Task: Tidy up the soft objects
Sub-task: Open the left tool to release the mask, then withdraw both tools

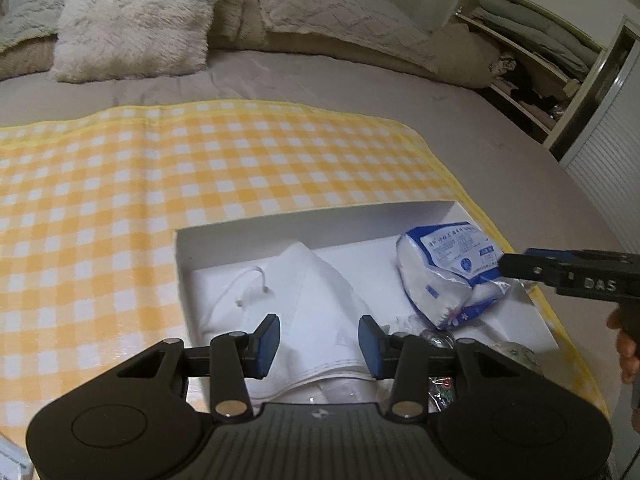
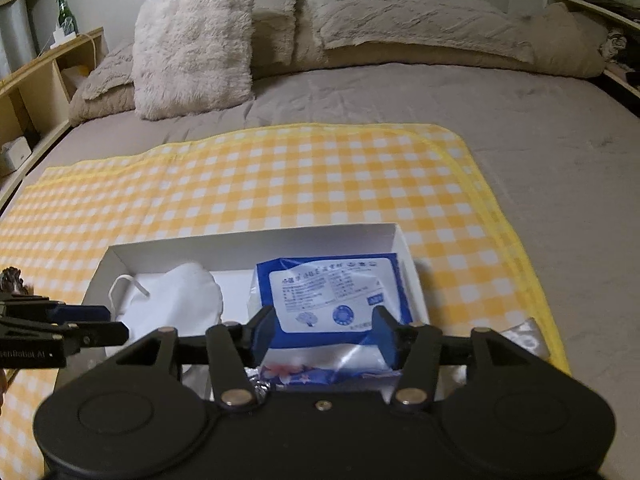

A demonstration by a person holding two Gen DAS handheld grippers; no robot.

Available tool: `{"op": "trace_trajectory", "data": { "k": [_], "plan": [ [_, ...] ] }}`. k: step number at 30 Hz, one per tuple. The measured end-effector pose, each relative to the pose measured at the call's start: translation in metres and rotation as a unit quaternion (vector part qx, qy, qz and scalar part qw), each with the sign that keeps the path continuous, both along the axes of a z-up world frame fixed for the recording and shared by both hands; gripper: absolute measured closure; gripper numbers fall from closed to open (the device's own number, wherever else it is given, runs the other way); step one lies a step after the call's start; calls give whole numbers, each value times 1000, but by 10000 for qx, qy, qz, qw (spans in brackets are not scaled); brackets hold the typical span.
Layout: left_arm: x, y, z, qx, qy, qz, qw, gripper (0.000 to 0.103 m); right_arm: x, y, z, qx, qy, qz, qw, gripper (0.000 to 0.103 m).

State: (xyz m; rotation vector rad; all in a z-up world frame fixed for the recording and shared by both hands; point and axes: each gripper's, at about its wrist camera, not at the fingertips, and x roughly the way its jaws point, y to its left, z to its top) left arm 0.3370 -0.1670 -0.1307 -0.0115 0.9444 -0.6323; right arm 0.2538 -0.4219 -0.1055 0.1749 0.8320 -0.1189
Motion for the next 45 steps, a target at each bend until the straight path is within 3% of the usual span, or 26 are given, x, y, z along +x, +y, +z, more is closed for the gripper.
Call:
{"op": "trace_trajectory", "data": {
  "k": [2, 22, 28, 45],
  "plan": [
    [-3, 2, 5, 36, -72, 41, 10000, 58, -7, 1, 5, -2, -73, -28, 10000, 46],
    [-62, 17, 56, 190, -820, 321, 9959, 13, -71, 24, 53, -138, -735, -32, 9972, 22],
    [-75, 25, 63, 285, -961, 411, 9941, 0, -88, 28, 57, -272, -814, -89, 9963, 2],
    [-109, 40, 80, 248, -1206, 534, 9910, 0, -117, 46, 62, -405, -1012, -12, 9940, 0]
  ]
}}
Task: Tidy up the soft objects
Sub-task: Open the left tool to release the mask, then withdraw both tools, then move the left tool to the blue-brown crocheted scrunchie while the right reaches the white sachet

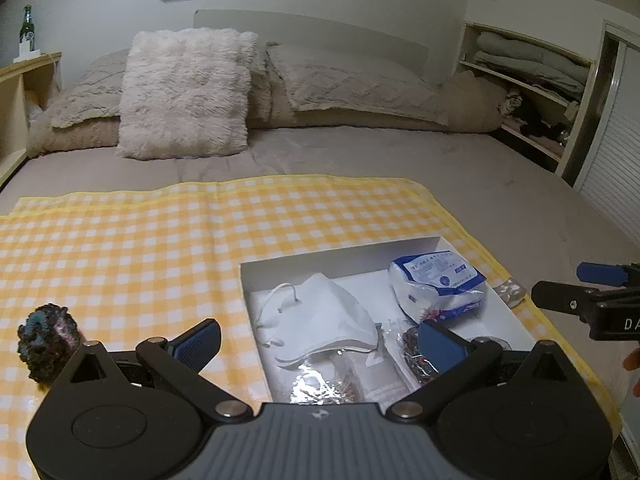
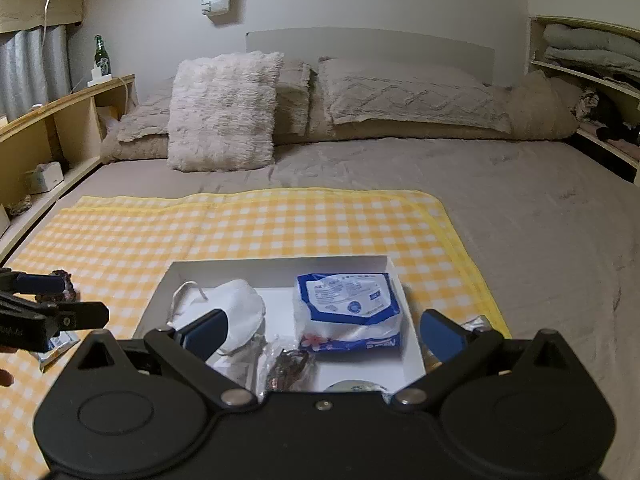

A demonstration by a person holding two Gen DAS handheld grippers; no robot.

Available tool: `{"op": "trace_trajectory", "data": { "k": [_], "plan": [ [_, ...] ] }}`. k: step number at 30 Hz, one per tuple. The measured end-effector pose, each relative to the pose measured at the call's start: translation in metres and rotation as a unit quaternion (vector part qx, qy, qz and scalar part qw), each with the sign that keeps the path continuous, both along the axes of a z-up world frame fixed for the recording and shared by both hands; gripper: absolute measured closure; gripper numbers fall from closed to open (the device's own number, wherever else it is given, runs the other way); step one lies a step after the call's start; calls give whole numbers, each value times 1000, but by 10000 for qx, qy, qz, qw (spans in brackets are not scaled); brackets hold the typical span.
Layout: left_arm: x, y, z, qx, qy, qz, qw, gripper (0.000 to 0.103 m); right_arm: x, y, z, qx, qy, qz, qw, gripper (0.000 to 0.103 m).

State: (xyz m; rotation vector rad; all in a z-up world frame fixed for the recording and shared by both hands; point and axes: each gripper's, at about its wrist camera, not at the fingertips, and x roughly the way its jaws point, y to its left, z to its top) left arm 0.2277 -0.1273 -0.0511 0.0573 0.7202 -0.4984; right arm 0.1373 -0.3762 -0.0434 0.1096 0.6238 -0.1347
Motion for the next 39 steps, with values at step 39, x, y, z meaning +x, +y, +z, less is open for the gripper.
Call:
{"op": "trace_trajectory", "data": {
  "k": [39],
  "plan": [
    [29, 178, 16, 763, -769, 2475, 9628, 0, 91, 158, 1, 218, -122, 1643, 9861, 0]
  ]
}}
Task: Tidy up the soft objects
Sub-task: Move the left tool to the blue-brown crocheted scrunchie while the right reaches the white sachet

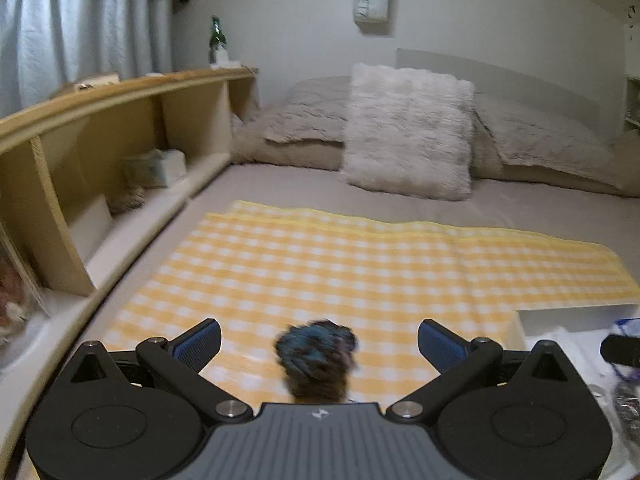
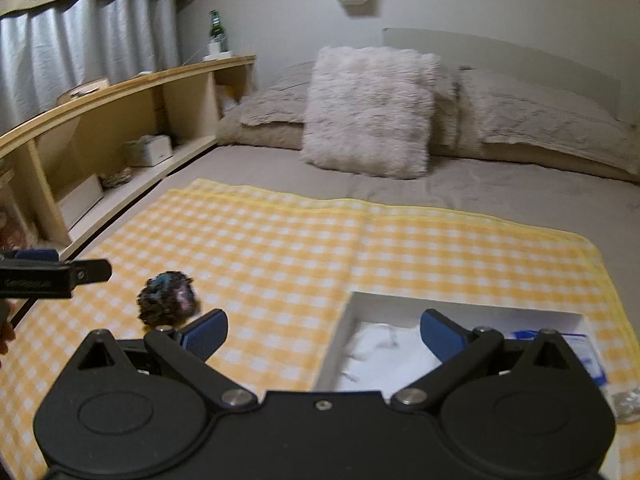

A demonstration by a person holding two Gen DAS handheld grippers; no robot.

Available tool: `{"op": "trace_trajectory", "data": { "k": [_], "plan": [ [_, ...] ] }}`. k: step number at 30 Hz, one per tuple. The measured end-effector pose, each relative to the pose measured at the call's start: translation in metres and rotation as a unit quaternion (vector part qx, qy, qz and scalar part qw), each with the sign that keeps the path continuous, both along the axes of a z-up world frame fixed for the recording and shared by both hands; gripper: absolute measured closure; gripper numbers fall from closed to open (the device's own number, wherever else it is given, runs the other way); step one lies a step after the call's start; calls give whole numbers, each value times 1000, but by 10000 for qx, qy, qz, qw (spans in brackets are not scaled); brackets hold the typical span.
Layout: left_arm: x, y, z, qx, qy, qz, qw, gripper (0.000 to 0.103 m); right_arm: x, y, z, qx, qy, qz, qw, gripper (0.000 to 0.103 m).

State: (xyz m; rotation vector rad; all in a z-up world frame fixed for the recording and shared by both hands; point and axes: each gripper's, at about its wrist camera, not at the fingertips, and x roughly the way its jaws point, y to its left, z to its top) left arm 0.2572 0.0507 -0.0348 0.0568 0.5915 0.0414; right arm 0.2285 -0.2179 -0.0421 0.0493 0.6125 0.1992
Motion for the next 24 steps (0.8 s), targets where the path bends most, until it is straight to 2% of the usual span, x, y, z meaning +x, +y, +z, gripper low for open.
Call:
{"op": "trace_trajectory", "data": {
  "k": [3, 9, 12, 17, 22, 24],
  "plan": [
    [6, 8, -1, 44, -108, 122, 9999, 0, 9, 17, -5, -1, 28, 203, 9998, 0],
    [21, 13, -12, 452, -256, -231, 9984, 0, 24, 45, -16, -52, 22, 628, 9980, 0],
    [34, 16, -22, 446, -86, -240, 9987, 0, 32, 58, -24, -150, -3, 922, 9956, 0],
    [58, 26, -37, 72, 354, -284, 9989, 0, 43, 78, -40, -311, 55, 1449, 9889, 0],
    [76, 24, -56, 220, 654, -472, 9965, 1, 52, 100, -58, -493, 101, 2028, 9779, 0],
    [84, 23, -64, 273, 795, -547, 9950, 5, 55, 107, -65, -484, 150, 2253, 9730, 0]
  ]
}}
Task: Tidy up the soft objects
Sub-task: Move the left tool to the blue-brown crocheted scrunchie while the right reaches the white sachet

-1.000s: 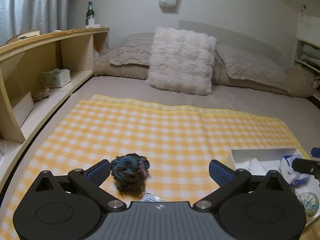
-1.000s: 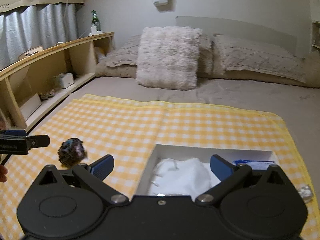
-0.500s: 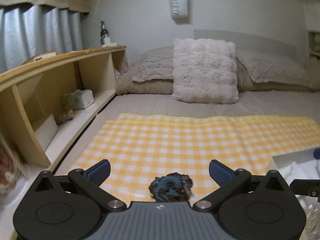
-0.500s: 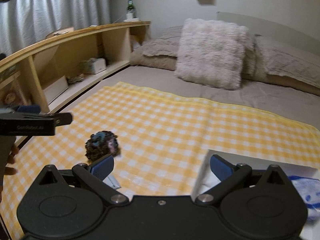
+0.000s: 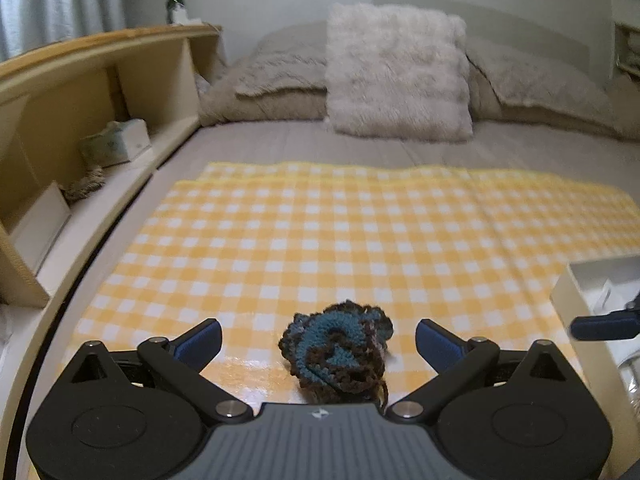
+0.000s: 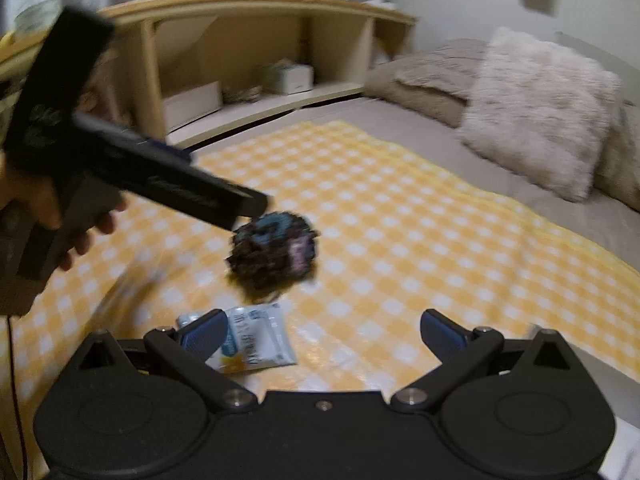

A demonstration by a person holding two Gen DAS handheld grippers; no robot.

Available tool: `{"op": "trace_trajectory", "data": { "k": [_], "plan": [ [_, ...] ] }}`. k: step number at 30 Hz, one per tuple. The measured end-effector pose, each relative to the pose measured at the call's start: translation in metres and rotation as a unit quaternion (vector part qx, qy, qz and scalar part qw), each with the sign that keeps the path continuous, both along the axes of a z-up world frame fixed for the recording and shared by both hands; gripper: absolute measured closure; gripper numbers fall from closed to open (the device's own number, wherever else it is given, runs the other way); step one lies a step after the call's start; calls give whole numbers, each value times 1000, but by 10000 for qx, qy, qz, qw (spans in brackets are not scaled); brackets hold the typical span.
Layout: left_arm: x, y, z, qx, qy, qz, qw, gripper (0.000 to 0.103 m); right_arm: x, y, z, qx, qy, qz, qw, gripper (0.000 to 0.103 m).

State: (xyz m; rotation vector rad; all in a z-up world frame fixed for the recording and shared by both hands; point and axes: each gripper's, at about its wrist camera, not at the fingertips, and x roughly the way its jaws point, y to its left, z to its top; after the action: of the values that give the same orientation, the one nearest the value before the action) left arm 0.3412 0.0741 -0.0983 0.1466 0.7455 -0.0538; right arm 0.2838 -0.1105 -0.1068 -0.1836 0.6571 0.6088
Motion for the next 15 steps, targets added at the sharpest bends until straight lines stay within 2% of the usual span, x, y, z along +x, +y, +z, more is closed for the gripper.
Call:
{"op": "trace_trajectory", "data": {
  "k": [7, 15],
  "plan": [
    [19, 3, -21, -20, 295, -89, 9995, 7, 13, 34, -24, -236, 135, 927, 9953, 0],
    [35, 11, -44, -95, 551, -45, 9984, 6, 31, 58, -52, -282, 666, 1559, 9851, 0]
  ]
}}
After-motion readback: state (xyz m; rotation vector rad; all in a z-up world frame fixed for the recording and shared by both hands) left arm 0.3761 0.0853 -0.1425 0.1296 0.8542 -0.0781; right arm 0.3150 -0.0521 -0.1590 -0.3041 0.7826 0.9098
